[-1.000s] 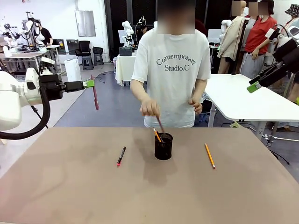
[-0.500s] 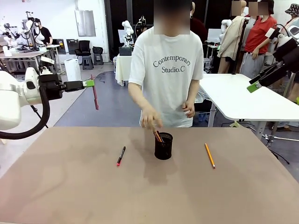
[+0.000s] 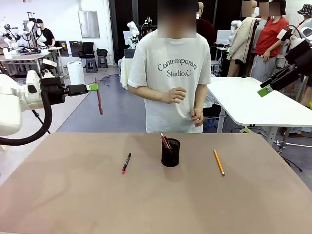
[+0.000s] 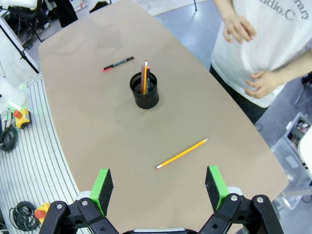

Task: Place the pens into the pen holder.
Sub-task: Pick up a writing instrument from the table and place it into the Pen holder.

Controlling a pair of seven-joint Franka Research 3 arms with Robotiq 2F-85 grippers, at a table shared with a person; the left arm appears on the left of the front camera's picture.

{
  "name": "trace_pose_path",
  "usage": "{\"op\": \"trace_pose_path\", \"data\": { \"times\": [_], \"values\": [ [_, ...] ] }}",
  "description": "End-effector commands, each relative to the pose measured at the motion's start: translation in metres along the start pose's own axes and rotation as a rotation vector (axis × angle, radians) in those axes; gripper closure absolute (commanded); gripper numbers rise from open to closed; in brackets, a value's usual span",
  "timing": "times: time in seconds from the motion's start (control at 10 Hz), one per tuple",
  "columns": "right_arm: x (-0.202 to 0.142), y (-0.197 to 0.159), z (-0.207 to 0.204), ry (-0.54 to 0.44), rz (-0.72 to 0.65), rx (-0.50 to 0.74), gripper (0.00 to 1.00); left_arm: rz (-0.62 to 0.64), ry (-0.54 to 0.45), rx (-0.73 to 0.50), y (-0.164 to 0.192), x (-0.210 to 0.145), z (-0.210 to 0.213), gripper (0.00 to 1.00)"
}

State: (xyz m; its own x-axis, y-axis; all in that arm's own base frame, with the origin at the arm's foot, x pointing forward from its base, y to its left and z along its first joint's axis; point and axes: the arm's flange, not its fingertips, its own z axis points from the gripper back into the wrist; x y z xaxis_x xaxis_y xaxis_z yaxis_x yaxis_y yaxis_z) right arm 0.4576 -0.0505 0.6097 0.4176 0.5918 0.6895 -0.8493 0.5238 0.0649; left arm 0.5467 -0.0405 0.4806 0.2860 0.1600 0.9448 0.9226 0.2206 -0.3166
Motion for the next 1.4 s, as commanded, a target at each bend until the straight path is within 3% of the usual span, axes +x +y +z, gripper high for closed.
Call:
{"op": "trace_pose_path", "data": {
  "times": [0.0, 0.4, 0.7, 1.0, 1.2, 1.3],
  "values": [
    [0.001, 0.001, 0.0, -0.008, -0.005, 0.005, 0.0, -0.004, -0.002, 0.001, 0.001, 0.002, 0.001, 1.0],
    [0.001, 0.001, 0.0, -0.008, -0.005, 0.005, 0.0, 0.003, 0.014, -0.041, 0.002, -0.002, -0.013, 1.0],
    [0.001, 0.001, 0.0, -0.008, -0.005, 0.005, 0.0, -0.111, -0.039, -0.145, -0.006, -0.021, -0.076, 1.0],
    [0.001, 0.001, 0.0, -0.008, -0.005, 0.005, 0.0, -0.136, -0.056, -0.269, -0.011, -0.051, -0.133, 1.0],
    [0.001, 0.001, 0.0, -0.008, -0.005, 0.005, 0.0, -0.284, -0.073, -0.306, -0.017, -0.075, -0.176, 1.0],
    [0.001, 0.001, 0.0, -0.008, -0.005, 0.005, 0.0, -0.29, -0.041, -0.336, -0.02, -0.088, -0.192, 1.0]
  ]
}}
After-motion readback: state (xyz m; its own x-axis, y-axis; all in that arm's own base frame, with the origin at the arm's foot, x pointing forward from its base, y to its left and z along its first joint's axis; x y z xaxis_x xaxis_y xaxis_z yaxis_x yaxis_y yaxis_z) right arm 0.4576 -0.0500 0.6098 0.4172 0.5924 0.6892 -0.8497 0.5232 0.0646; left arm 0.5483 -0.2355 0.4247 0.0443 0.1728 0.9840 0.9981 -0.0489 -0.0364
